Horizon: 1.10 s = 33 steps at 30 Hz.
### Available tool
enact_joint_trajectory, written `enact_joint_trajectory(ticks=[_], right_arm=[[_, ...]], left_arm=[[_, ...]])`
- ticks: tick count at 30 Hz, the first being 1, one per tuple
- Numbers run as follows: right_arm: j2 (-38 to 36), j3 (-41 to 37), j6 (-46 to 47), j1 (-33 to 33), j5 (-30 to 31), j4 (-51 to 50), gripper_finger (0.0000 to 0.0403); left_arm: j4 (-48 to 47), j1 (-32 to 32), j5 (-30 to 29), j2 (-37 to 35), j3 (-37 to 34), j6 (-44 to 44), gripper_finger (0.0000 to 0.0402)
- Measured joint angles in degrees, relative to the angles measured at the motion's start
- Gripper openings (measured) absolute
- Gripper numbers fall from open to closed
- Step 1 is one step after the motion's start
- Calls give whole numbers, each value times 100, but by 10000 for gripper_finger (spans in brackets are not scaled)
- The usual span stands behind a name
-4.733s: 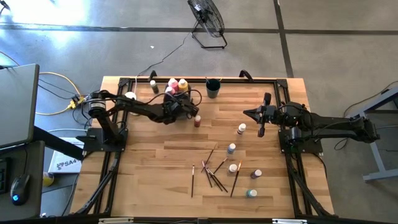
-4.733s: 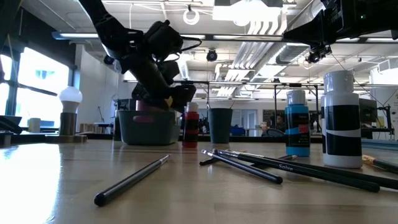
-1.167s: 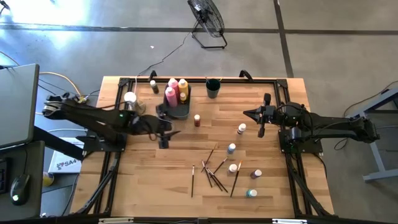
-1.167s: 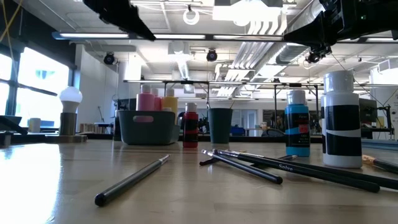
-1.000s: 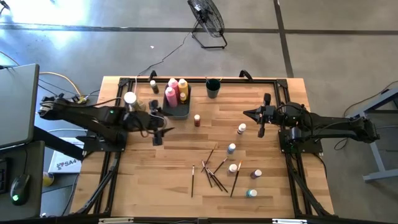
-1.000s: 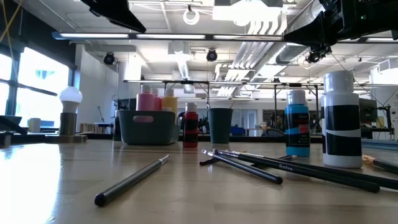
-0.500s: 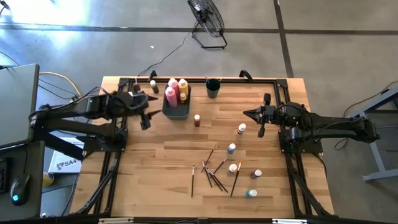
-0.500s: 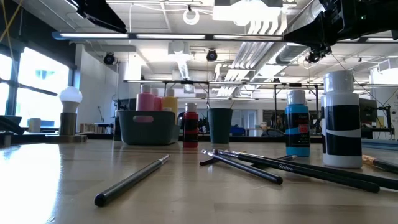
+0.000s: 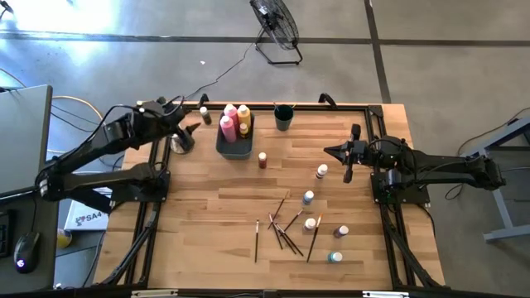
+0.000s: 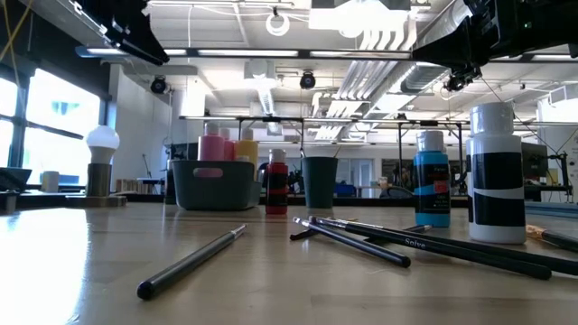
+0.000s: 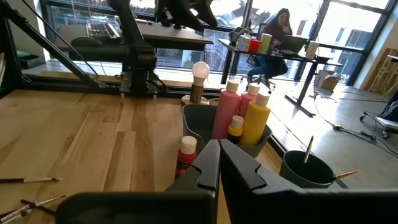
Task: Pick & Place Paint Supplies
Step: Put the small green paint bottle into the green bin
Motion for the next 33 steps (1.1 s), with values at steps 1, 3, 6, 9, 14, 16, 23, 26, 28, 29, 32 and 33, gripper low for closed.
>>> enact_joint_trajectory(ticks=[1, 3, 6, 9, 14, 16, 23, 26, 28, 29, 32, 33], right_arm=[[0, 0, -1, 2, -1, 0, 4], [2, 0, -1, -1, 1, 0, 4], [2, 0, -1, 1, 0, 0, 4], [2, 0, -1, 1, 0, 0, 4], [0, 0, -1, 1, 1, 0, 4], [0, 0, -1, 0, 0, 0, 4], [1, 0, -4, 1, 0, 2, 4], [0, 0, -4, 0, 1, 12, 4], [0, 0, -4, 2, -1, 24, 4], [0, 0, -4, 2, -1, 24, 4], [1, 0, -4, 2, -1, 24, 4], [0, 0, -4, 2, -1, 23, 4]], left_arm=[[0, 137, 2, 26, 0, 0, 248], [4, 414, 2, 78, 0, 0, 248], [36, 821, -4, 129, 0, 58, 248], [53, 1159, -5, 242, 0, 269, 248], [340, 1527, -6, 492, 0, 646, 248], [486, 1574, -7, 577, 0, 572, 248], [598, 1551, 122, 852, 0, -301, 248], [696, 1551, 122, 967, 0, -306, 248], [690, 1551, 124, 1026, 0, -308, 248], [690, 1551, 123, 1057, 0, -308, 248], [699, 1551, 109, 1155, 0, -308, 248], [721, 1551, 104, 1186, 0, -308, 248]])
